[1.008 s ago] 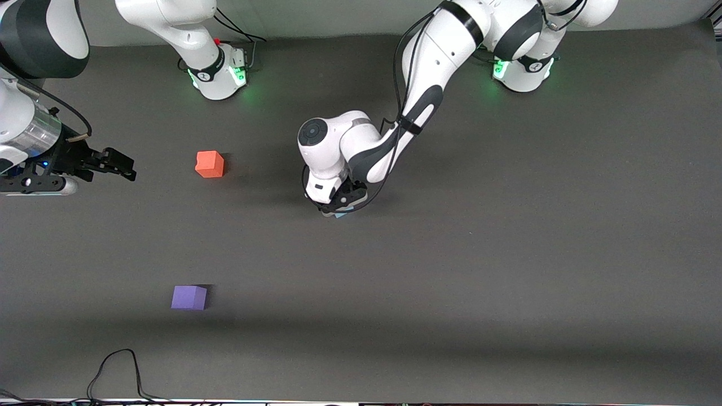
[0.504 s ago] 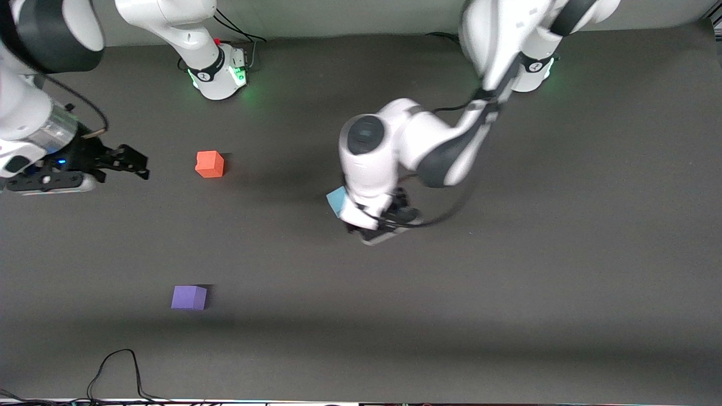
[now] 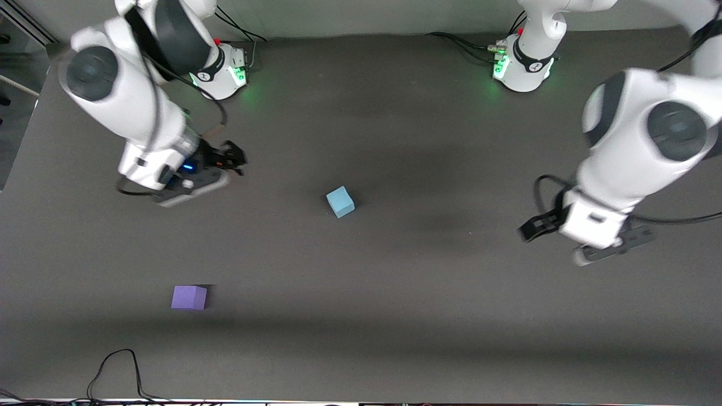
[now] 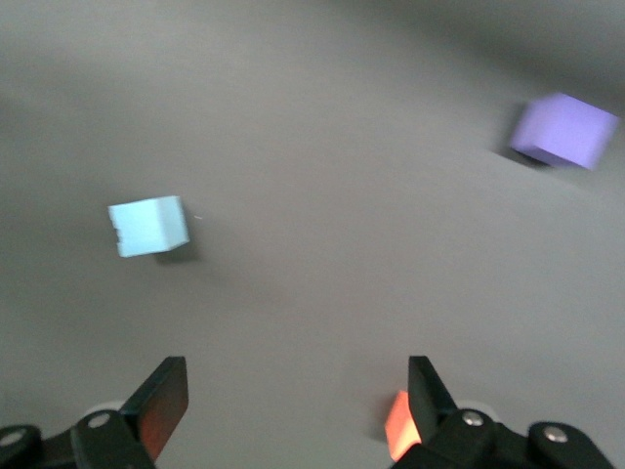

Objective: Place blue block between orange and purple blocks
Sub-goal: 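Reach the right gripper to the blue cube while the left gripper withdraws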

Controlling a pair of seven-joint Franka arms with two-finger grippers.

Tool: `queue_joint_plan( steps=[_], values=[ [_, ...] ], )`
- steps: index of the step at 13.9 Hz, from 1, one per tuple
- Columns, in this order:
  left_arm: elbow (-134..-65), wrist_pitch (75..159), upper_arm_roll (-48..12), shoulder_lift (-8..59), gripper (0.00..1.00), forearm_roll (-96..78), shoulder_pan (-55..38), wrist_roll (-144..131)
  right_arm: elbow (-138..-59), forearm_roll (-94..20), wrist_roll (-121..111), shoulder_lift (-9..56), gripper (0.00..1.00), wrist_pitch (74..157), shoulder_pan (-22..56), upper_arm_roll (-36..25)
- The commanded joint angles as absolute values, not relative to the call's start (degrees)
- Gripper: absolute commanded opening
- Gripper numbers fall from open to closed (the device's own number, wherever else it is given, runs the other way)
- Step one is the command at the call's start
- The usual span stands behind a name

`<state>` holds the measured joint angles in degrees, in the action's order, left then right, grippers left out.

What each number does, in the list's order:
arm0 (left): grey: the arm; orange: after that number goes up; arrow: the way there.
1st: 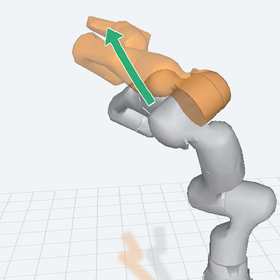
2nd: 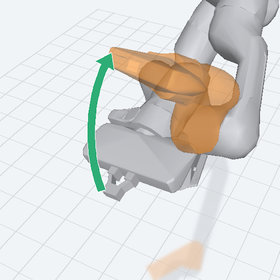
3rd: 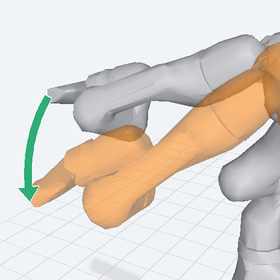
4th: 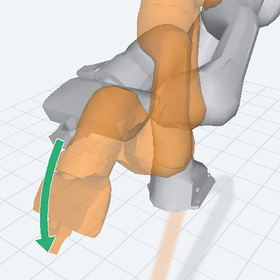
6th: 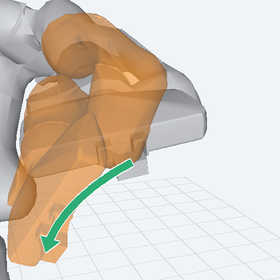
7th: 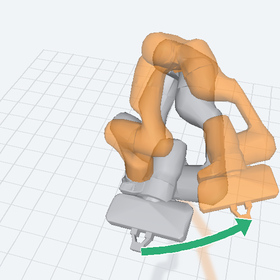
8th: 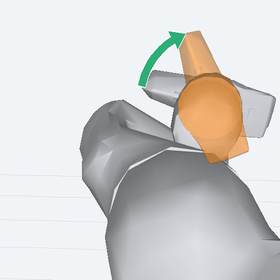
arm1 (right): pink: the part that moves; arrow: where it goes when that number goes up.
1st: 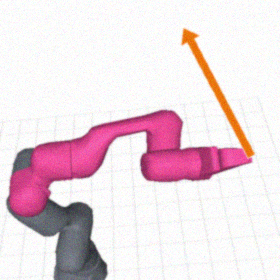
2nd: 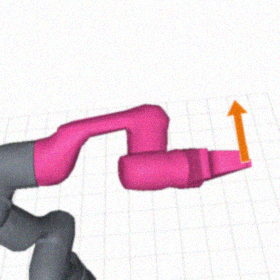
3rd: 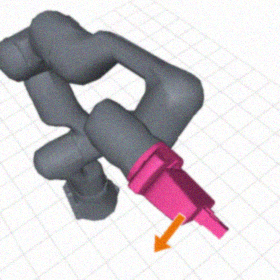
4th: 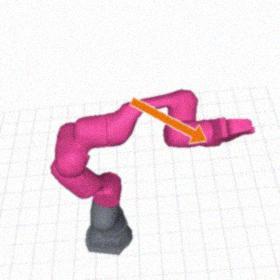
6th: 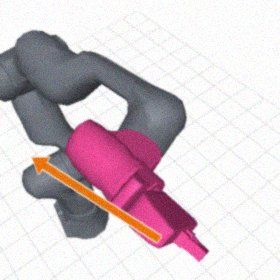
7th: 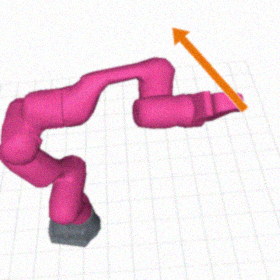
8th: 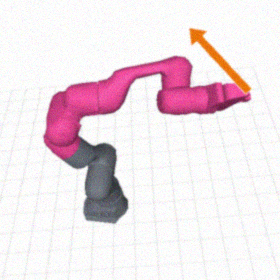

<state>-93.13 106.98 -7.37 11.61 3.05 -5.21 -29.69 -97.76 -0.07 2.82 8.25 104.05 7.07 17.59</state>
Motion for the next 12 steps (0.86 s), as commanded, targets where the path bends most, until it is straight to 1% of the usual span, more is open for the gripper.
queue_joint_plan(
  steps=[1,2,4,5,6,8,9,10,12],
  values=[
    [-108.7,107.9,-6.7,-0.4,1.00,2.4,-1.8,-20.3,-92.4,0.3,5.6,15.8,1.00,107.9,7.7,21.0],
    [-109.3,107.0,-4.9,-1.4,1.00,2.5,-1.6,-15.5,-93.2,0.9,7.4,17.0,1.00,110.5,9.1,21.0],
    [-109.2,103.9,1.3,-1.8,1.00,3.0,-3.1,-11.4,-94.0,5.0,13.1,19.9,1.00,115.2,12.5,21.1],
    [-109.2,102.8,3.8,-3.0,1.00,3.1,-3.3,-7.0,-94.6,7.0,17.7,21.7,1.00,117.5,14.6,21.4],
    [-108.9,100.6,4.9,-4.2,1.00,3.1,-3.1,-3.9,-95.7,10.3,21.2,23.2,1.00,119.9,16.6,21.4],
    [-107.1,96.7,5.8,-5.8,1.00,3.3,-2.2,-2.3,-99.1,14.5,23.8,24.9,1.00,125.0,17.2,21.4],
    [-106.4,95.4,4.6,-6.0,1.00,4.2,0.5,-2.3,-101.8,14.5,23.9,25.0,1.00,129.0,17.1,21.4],
    [-105.1,94.1,0.9,-5.8,1.00,4.5,3.1,-1.9,-104.6,14.5,24.1,25.0,1.00,133.5,17.0,21.4],
    [-104.1,93.3,-0.3,-5.0,1.00,4.6,3.5,-1.5,-108.1,14.5,27.0,26.4,1.00,140.1,16.7,21.4]
  ],
)
